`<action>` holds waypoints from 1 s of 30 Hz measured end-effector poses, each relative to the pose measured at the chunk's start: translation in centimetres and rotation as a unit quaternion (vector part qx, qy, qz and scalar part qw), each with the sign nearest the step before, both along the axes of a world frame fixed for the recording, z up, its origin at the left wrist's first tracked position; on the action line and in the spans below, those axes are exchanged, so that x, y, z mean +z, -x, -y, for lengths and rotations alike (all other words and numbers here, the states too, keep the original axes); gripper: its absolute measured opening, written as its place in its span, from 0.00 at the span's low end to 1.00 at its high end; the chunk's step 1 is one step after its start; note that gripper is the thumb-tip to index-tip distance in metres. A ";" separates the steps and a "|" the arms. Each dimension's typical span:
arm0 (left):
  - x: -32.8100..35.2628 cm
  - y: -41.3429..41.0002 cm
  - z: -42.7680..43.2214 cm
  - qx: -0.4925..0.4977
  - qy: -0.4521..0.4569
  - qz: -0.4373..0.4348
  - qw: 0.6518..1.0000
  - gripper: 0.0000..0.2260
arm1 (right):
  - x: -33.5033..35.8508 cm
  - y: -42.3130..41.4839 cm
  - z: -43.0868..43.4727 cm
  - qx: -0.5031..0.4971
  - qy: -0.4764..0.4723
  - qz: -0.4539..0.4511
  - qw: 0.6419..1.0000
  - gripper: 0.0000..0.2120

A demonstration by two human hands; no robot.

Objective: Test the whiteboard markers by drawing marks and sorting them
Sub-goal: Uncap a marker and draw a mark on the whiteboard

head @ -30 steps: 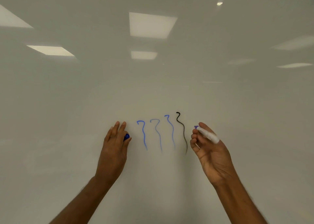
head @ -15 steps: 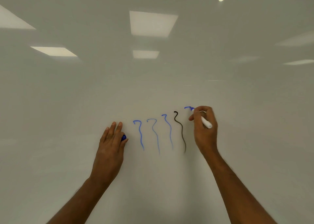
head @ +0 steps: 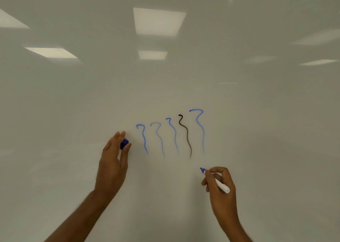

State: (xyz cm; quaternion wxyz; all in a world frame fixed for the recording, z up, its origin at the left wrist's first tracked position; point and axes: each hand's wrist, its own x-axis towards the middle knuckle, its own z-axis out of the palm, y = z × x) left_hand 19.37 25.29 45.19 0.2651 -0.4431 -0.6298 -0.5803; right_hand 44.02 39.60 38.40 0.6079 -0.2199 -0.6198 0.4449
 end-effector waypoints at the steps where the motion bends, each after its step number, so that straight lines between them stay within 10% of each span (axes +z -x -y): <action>1: -0.3 -1.2 0.3 -0.027 -0.032 0.039 0.998 0.15 | 0.0 -0.2 1.4 0.024 0.001 -0.006 1.000 0.02; 3: -1.1 -3.5 0.5 -0.114 -0.104 0.188 0.970 0.06 | 0.1 -0.1 4.2 0.080 0.001 -0.013 0.997 0.03; 6: -2.2 -5.6 1.0 -0.311 -0.171 0.439 0.825 0.05 | 0.6 0.4 7.7 0.156 -0.001 -0.008 0.988 0.04; 11: -3.6 -7.2 3.8 -0.433 -0.177 0.571 0.674 0.13 | 0.6 1.9 11.3 0.249 -0.039 0.038 0.967 0.14; 30: -8.6 -5.7 8.3 -0.402 -0.151 0.565 0.705 0.13 | -2.6 8.6 15.5 0.256 -0.006 0.047 0.965 0.12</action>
